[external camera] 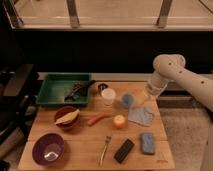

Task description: Place towel in plastic cup

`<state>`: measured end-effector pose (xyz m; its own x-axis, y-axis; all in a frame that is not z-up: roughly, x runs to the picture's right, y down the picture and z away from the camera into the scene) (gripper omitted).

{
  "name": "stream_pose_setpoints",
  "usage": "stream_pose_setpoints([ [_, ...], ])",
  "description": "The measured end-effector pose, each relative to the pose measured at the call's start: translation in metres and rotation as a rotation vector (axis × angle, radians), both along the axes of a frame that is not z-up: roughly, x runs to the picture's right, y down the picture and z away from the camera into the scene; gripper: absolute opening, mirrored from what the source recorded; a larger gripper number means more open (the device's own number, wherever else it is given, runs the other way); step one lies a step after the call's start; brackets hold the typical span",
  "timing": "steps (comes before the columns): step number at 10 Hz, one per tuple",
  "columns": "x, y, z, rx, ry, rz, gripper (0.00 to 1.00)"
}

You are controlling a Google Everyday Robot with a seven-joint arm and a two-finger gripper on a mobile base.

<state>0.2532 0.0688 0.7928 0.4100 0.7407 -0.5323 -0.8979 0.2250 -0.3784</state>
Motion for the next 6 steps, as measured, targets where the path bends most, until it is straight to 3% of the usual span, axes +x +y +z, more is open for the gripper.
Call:
stream_pose_setpoints([
  [6, 0.039, 0.050, 0.064, -0.041, 0.113, 0.080, 0.75],
])
